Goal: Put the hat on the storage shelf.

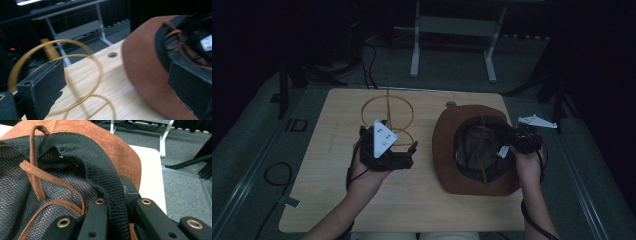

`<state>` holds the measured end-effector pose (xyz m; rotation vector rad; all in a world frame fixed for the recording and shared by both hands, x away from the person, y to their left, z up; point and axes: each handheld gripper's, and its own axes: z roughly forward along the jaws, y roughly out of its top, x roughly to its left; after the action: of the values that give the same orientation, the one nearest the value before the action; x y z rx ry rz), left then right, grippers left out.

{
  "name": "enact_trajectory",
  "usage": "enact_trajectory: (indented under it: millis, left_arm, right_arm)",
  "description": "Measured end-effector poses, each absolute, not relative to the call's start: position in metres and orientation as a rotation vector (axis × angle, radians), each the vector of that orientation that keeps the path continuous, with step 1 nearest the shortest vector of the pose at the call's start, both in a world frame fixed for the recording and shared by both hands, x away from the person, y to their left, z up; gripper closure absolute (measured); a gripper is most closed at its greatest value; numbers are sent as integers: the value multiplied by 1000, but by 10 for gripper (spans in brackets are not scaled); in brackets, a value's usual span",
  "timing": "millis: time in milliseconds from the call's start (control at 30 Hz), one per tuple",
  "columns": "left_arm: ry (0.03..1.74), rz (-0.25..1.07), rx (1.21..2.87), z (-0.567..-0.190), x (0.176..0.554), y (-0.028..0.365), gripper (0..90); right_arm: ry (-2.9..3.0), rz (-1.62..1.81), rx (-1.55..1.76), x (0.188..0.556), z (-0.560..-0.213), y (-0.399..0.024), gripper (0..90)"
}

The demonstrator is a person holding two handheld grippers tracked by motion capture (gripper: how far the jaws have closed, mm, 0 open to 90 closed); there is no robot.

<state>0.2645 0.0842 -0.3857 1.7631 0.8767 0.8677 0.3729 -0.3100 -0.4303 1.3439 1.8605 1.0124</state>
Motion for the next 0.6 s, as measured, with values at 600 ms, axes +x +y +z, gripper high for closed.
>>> enact_trajectory:
  millis: [600]
  left_arm:
    - [874, 732, 1890, -436, 338, -31, 24]
  right_arm:
    - [1837, 1041, 1327, 364, -423, -304, 850]
